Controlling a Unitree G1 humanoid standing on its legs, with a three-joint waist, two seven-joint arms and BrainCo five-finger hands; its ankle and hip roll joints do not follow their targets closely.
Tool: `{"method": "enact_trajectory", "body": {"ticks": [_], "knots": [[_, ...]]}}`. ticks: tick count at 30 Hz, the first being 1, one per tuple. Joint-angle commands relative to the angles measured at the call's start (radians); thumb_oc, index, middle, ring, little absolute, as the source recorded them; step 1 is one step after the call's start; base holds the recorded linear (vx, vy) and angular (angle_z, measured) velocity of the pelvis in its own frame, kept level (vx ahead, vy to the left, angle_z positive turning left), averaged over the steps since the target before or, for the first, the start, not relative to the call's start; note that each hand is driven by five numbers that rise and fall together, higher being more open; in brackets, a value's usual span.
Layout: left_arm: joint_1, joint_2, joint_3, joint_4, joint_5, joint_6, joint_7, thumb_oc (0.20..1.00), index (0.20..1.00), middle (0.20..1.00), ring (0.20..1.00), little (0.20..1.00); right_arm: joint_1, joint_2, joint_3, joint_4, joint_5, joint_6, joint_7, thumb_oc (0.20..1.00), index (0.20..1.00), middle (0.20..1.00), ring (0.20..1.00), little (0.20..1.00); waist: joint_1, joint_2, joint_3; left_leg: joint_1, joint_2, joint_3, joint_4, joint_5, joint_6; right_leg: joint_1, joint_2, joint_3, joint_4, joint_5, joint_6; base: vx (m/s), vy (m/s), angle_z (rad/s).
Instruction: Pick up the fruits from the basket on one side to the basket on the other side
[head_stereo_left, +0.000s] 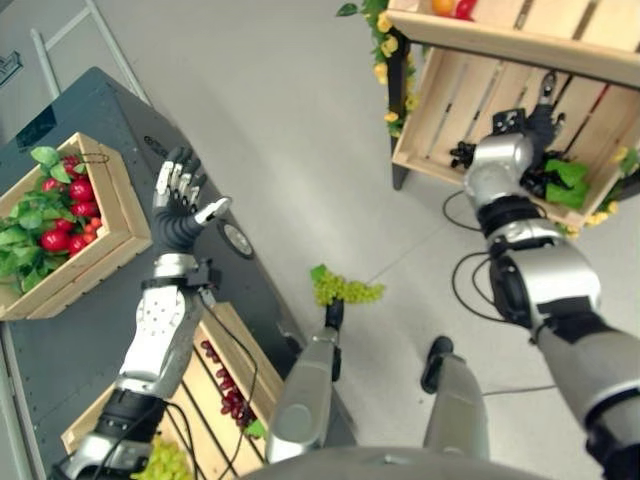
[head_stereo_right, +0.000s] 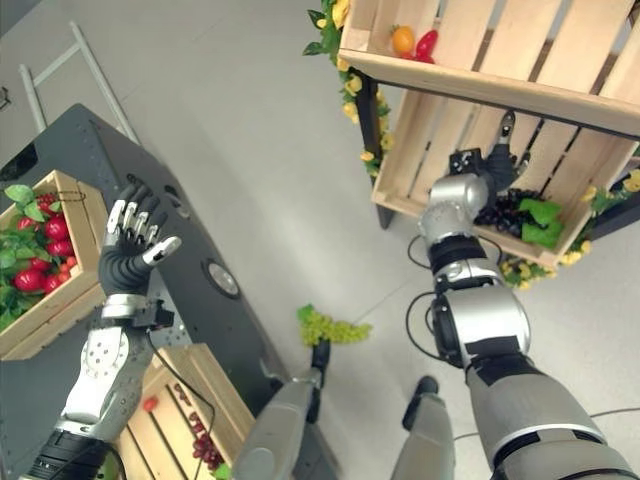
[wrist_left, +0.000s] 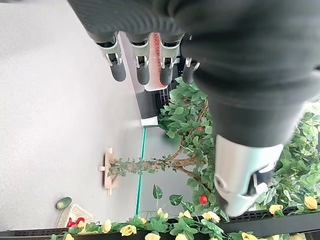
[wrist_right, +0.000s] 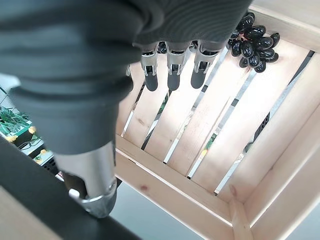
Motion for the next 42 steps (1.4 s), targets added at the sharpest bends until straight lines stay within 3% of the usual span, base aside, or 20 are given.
{"method": "enact_trajectory", "body": {"ticks": [1, 14, 16, 17, 20, 26, 37, 42], "knots": [[-0.014, 0.017, 0.064, -0.094, -0.027, -0.063, 0.007, 1.000, 1.000, 1.000, 1.000, 1.000, -0.047, -0.028, 0.045, -0.117, -0.029, -0.023, 0.052, 1.000, 1.000, 1.000, 1.000, 1.000, 0.019, -0.028, 0.011, 0.042, -0.106, -0.016, -0.025, -0.051, 0.064, 0.051, 0.108, -0.023, -0.153, 0.101, -0.056, 0.00, 0.000, 0.00], [-0.020, 0.029, 0.054, -0.094, -0.023, -0.066, -0.013, 1.000, 1.000, 1.000, 1.000, 1.000, 0.003, -0.020, 0.071, -0.168, -0.086, -0.004, 0.051, 1.000, 1.000, 1.000, 1.000, 1.000, 0.018, -0.035, 0.008, 0.044, -0.110, -0.021, -0.002, -0.053, 0.062, 0.065, 0.104, -0.030, -0.145, 0.103, -0.058, 0.00, 0.000, 0.00], [-0.019, 0.032, 0.055, -0.094, -0.022, -0.066, -0.015, 1.000, 1.000, 1.000, 1.000, 1.000, 0.020, -0.023, 0.092, -0.181, -0.138, 0.022, 0.044, 1.000, 1.000, 1.000, 1.000, 1.000, 0.016, -0.038, 0.006, 0.045, -0.109, -0.021, 0.004, -0.055, 0.062, 0.071, 0.104, -0.031, -0.146, 0.104, -0.059, -0.01, -0.014, 0.02], [-0.011, 0.043, 0.063, -0.096, -0.023, -0.068, -0.025, 1.000, 1.000, 1.000, 1.000, 1.000, 0.061, -0.033, 0.148, -0.179, -0.237, 0.087, 0.044, 1.000, 1.000, 1.000, 1.000, 1.000, 0.013, -0.048, 0.005, 0.050, -0.106, -0.020, 0.018, -0.062, 0.061, 0.085, 0.106, -0.033, -0.150, 0.108, -0.061, -0.04, -0.028, 0.04], [-0.006, 0.061, 0.077, -0.103, -0.025, -0.074, -0.041, 1.000, 1.000, 1.000, 1.000, 1.000, 0.102, -0.056, 0.220, -0.160, -0.404, 0.182, 0.071, 1.000, 1.000, 1.000, 1.000, 1.000, 0.010, -0.060, 0.008, 0.048, -0.103, -0.021, 0.047, -0.073, 0.061, 0.098, 0.106, -0.037, -0.154, 0.114, -0.061, -0.06, -0.027, 0.04], [0.002, 0.079, 0.100, -0.100, -0.020, -0.101, -0.062, 1.000, 1.000, 1.000, 1.000, 1.000, 0.158, -0.095, 0.320, -0.131, -0.627, 0.260, 0.113, 1.000, 1.000, 1.000, 1.000, 1.000, 0.005, -0.074, 0.008, 0.060, -0.096, -0.019, 0.069, -0.080, 0.061, 0.127, 0.108, -0.038, -0.170, 0.127, -0.060, -0.05, 0.008, 0.01], [0.032, 0.090, 0.128, -0.108, -0.019, -0.117, -0.077, 1.000, 1.000, 1.000, 1.000, 1.000, 0.225, -0.079, 0.369, -0.173, -0.731, 0.265, 0.158, 1.000, 1.000, 1.000, 1.000, 1.000, -0.010, -0.101, -0.007, 0.096, -0.089, -0.001, 0.060, -0.081, 0.064, 0.172, 0.123, -0.029, -0.243, 0.169, -0.049, -0.03, 0.011, -0.02], [0.037, 0.093, 0.144, -0.104, -0.021, -0.120, -0.092, 1.000, 1.000, 1.000, 1.000, 1.000, 0.282, -0.106, 0.425, -0.277, -0.771, 0.270, 0.228, 1.000, 1.000, 1.000, 1.000, 1.000, -0.020, -0.113, -0.021, 0.114, -0.087, 0.008, 0.042, -0.075, 0.063, 0.190, 0.124, -0.025, -0.270, 0.185, -0.043, 0.00, 0.012, -0.05]]}}
